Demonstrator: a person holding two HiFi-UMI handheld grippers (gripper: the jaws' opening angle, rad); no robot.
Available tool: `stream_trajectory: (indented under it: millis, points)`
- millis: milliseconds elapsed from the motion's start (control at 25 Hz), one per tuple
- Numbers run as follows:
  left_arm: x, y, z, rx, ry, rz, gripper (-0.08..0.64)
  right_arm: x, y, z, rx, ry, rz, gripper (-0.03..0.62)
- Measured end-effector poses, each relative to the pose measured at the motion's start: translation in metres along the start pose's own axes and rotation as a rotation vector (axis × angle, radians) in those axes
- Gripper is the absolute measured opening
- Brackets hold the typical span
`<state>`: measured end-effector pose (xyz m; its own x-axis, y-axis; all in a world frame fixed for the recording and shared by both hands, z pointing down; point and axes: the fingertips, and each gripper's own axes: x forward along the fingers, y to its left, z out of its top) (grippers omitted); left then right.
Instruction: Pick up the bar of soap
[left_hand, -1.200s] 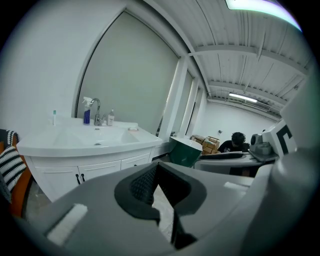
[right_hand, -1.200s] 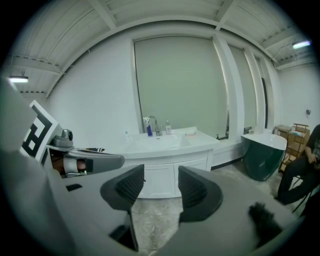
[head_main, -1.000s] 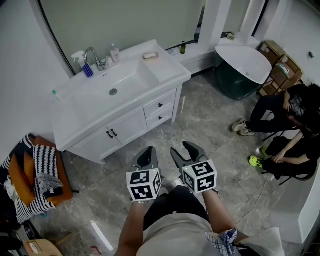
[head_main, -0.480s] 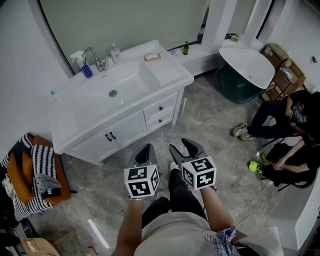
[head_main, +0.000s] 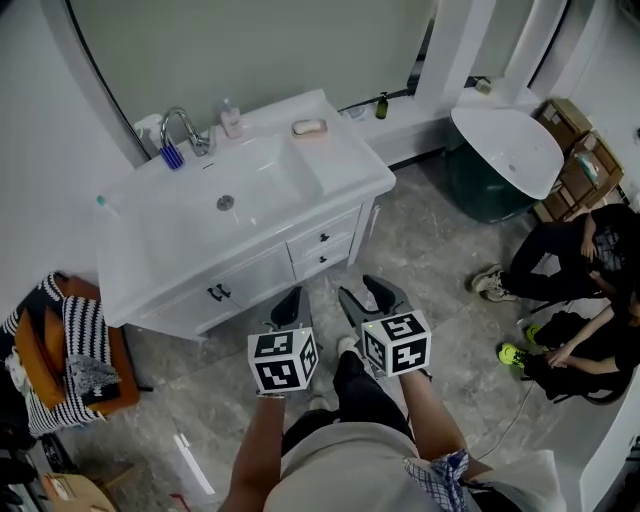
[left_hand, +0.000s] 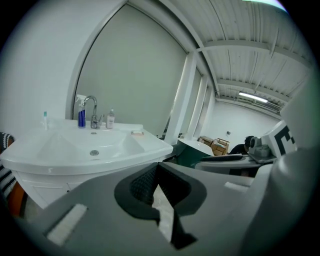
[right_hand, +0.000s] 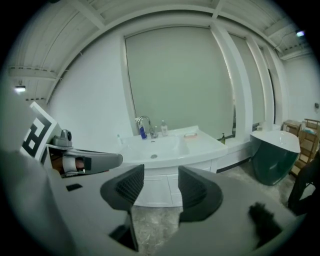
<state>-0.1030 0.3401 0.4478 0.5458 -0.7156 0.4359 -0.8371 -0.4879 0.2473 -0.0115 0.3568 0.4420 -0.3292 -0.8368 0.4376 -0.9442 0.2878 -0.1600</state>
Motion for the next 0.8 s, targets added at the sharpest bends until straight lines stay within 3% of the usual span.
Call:
stream_trajectory:
  millis: [480, 800]
  points:
    - [0.065, -0.003, 0.037, -0.007, 0.003, 0.037, 0.008, 0.044, -0.051, 0.039, -0.008, 0.015, 0.065, 0.206]
    - [0.105, -0.005, 0.061, -0.020, -0.006, 0.074, 0.008, 0.068, -0.091, 0.065, -0.045, 0.003, 0.061, 0.206]
